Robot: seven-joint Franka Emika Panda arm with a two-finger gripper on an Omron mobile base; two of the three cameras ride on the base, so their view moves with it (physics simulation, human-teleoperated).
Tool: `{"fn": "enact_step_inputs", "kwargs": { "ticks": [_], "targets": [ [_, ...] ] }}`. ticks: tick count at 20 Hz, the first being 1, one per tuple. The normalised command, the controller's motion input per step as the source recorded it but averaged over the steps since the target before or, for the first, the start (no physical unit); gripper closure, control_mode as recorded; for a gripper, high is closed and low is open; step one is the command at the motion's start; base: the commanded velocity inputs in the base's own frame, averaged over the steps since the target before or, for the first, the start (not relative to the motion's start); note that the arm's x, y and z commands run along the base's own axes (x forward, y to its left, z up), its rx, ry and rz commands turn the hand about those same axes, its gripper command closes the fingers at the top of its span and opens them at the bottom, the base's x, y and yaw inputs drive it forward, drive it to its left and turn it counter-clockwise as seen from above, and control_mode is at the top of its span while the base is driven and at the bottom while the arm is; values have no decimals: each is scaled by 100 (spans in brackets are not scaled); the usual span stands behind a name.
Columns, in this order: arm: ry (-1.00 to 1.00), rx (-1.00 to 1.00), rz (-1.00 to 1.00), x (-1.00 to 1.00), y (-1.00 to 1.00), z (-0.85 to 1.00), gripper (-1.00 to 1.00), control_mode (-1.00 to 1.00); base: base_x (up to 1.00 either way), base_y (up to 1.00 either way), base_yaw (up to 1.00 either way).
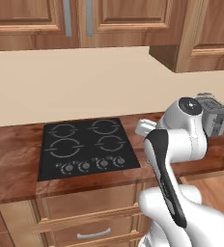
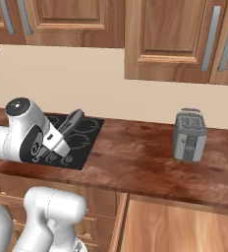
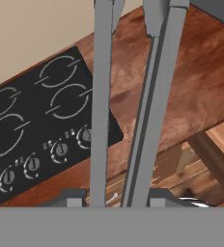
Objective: Take the tongs from the drawer on the right and place them on the dining counter next to the tray containing the hot dog.
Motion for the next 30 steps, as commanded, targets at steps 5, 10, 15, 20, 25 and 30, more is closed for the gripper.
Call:
{"fn": "enact_step_inputs", "kwargs": {
  "ticks": [5, 10, 15, 20, 25, 30],
  "targets": [
    [-2, -2, 2, -5, 14, -2, 100, 100, -39, 75, 19],
    [0, 0, 0, 0, 0, 0, 100, 100, -56, 100, 36],
    [0, 0, 0, 0, 0, 0, 100, 100, -16, 77, 71],
    [0, 0, 0, 0, 0, 0, 100, 100, -7, 67, 75],
    [0, 0, 0, 0, 0, 0, 100, 100, -8, 68, 76],
    [0, 0, 0, 0, 0, 0, 100, 100, -2, 67, 75]
  ]
}}
